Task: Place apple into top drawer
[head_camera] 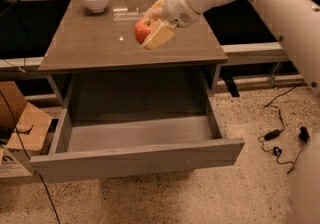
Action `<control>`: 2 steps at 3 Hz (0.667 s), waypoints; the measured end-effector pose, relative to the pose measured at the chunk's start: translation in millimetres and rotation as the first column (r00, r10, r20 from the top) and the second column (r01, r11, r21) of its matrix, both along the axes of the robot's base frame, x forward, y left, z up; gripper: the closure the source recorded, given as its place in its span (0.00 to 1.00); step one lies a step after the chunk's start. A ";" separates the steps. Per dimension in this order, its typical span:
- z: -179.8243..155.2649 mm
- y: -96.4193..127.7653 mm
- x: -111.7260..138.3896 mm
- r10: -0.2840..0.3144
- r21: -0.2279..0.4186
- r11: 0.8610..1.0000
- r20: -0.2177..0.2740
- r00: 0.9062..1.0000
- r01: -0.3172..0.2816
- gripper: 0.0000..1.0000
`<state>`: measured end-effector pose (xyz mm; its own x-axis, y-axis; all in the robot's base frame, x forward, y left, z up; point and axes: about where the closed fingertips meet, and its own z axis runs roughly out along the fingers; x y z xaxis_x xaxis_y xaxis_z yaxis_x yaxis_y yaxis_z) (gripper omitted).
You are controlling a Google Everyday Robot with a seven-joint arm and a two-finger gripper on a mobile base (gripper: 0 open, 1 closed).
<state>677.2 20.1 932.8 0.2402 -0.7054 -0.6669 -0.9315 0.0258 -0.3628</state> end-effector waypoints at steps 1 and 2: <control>6.2 -22.4 -49.5 -0.040 0.000 0.999 0.019 0.999 0.040 1.00; -31.4 -28.2 -70.3 -0.036 -0.038 0.999 -0.045 0.998 0.034 1.00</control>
Offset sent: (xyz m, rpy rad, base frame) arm -0.0482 -0.0221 0.0069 0.0008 -0.0197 -0.0399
